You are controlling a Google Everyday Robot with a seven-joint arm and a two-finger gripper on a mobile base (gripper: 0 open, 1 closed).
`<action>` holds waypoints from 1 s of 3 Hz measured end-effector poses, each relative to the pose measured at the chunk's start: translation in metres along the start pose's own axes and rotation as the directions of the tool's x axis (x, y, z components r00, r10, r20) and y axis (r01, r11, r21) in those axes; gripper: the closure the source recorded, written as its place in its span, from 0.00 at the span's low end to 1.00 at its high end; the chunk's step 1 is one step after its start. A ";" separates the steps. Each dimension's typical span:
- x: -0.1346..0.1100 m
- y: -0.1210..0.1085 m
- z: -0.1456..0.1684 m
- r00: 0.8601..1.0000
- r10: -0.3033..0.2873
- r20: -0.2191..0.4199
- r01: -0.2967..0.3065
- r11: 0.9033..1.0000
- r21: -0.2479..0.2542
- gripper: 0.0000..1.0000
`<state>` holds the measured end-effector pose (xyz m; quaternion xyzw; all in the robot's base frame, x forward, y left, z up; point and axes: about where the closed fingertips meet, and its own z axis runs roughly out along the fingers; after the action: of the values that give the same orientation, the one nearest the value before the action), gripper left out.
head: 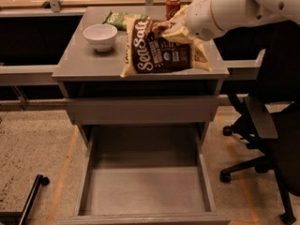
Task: Pick brown chip bag from middle drawer and place on counter
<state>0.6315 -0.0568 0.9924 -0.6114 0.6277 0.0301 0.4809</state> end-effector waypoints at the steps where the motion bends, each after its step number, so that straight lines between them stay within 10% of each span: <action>1: 0.005 -0.047 0.021 0.999 0.028 0.039 -0.030 0.999 0.038 1.00; 3: 0.004 -0.122 0.030 0.993 0.042 0.114 -0.057 0.990 0.131 0.68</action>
Offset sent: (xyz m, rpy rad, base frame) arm 0.1835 -0.0222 0.0465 0.2082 -0.1026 -0.0740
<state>0.7466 -0.0718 1.0409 -0.5594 0.6156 0.0336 0.5541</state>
